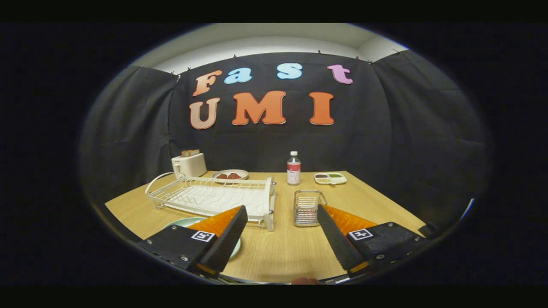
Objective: Take the plate from the dish rack, then take the spoon from the basket and place it into the plate.
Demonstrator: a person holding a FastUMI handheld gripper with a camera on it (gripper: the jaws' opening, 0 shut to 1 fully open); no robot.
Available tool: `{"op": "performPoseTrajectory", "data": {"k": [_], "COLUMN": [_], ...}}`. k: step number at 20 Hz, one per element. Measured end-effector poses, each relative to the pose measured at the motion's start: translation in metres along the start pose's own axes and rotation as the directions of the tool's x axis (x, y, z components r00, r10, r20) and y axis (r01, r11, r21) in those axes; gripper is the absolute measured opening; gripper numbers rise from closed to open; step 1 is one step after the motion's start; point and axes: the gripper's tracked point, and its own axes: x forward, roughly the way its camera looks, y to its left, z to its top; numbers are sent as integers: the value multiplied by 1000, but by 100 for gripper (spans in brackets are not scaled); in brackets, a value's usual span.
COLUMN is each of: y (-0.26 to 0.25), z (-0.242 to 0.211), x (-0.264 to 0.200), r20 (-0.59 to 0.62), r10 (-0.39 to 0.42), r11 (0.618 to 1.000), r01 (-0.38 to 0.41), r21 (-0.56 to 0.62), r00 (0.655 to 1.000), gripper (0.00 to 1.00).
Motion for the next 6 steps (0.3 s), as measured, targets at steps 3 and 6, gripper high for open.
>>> {"op": "performPoseTrajectory", "data": {"k": [3,6], "y": [-25,-41], "z": [18,30], "x": [-4,-9], "r20": [29,57], "r10": [-48,-82], "r11": [999,997], "r01": [48,81], "r21": [3,11], "r00": [998,995], "gripper": [97,97]}}
